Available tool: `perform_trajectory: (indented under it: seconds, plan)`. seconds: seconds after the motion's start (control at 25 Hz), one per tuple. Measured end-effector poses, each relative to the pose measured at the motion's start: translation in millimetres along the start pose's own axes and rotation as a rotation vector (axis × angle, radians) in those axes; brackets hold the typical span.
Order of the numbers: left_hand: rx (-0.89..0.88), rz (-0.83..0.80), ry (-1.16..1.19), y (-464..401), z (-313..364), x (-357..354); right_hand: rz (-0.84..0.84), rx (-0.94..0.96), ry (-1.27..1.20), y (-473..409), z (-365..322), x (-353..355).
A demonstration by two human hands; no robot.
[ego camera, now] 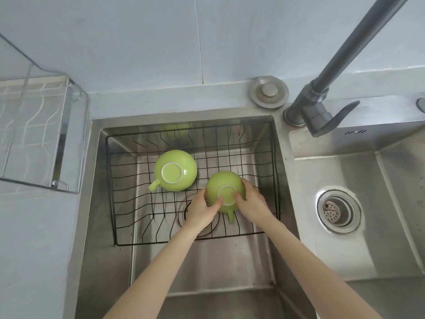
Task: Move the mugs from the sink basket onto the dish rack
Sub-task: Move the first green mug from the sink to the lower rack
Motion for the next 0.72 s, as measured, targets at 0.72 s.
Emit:
perform_trajectory:
  seconds: [0.72]
  plan:
    - [-0.028, 0.133, 0.193, 7.0, 4.9, 20.7, 0.117, 0.023, -0.178, 35.9, -11.6, 14.5]
Point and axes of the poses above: each hand's wrist, its own y-axis away from the middle knuckle, its own x-axis out of the back of the hand, z = x × y, the point moved 7 cm from there along -y, towards the middle knuckle, and after that the axes turned 12 degrees about -x, right-handed, at the moved point
